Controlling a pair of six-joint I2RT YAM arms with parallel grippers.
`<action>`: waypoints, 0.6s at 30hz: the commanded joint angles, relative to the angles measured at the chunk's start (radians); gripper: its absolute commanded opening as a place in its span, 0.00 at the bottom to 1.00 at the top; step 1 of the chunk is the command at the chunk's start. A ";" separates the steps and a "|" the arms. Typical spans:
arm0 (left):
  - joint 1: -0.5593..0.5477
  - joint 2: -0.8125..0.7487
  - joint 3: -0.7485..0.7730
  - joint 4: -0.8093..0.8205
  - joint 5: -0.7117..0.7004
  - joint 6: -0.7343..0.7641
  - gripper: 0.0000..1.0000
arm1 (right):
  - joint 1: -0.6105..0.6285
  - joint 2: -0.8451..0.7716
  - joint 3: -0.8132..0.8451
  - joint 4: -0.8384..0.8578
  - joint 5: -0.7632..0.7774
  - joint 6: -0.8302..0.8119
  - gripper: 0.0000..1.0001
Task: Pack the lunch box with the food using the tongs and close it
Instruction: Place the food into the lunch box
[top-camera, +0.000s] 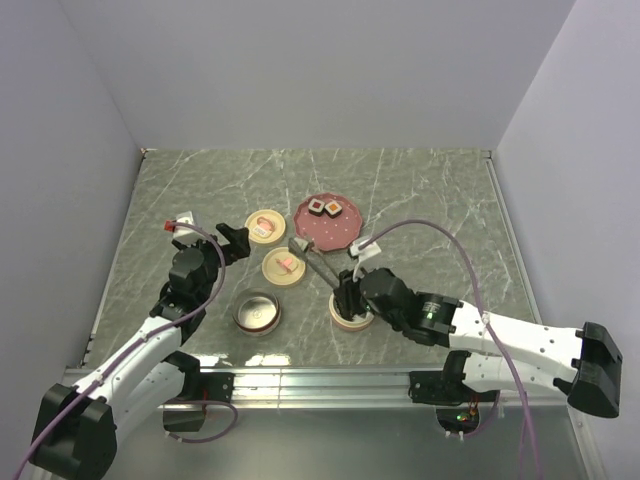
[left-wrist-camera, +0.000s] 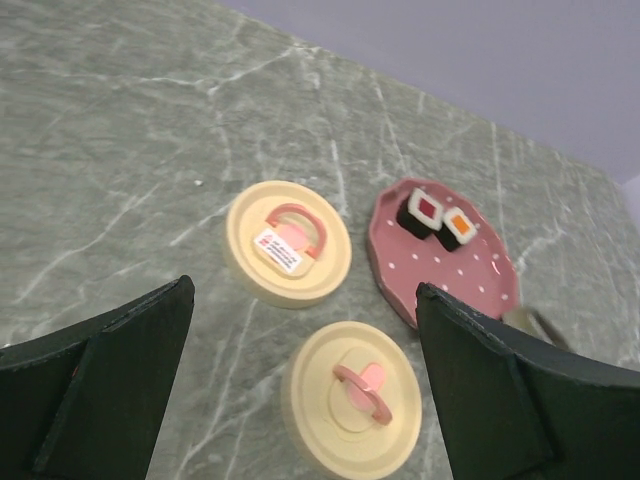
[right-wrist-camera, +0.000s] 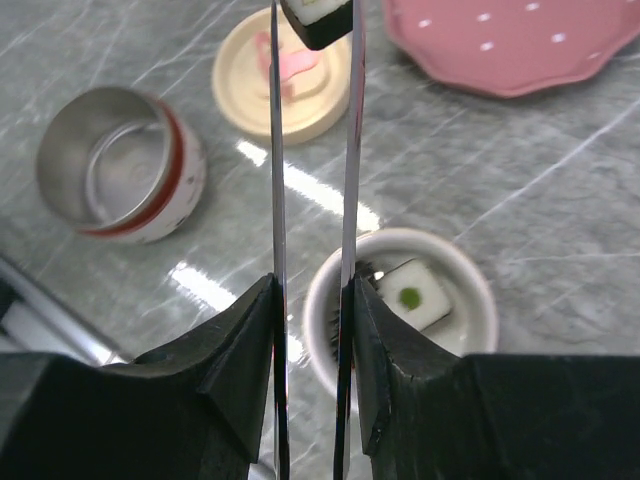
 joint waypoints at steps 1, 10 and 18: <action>0.043 0.005 0.037 -0.004 -0.013 -0.047 1.00 | 0.084 -0.025 0.005 0.007 0.079 0.045 0.16; 0.084 0.023 0.037 -0.001 0.035 -0.068 1.00 | 0.267 -0.076 -0.033 -0.002 0.136 0.090 0.16; 0.095 0.021 0.031 0.005 0.039 -0.071 1.00 | 0.354 -0.038 -0.030 0.005 0.136 0.089 0.16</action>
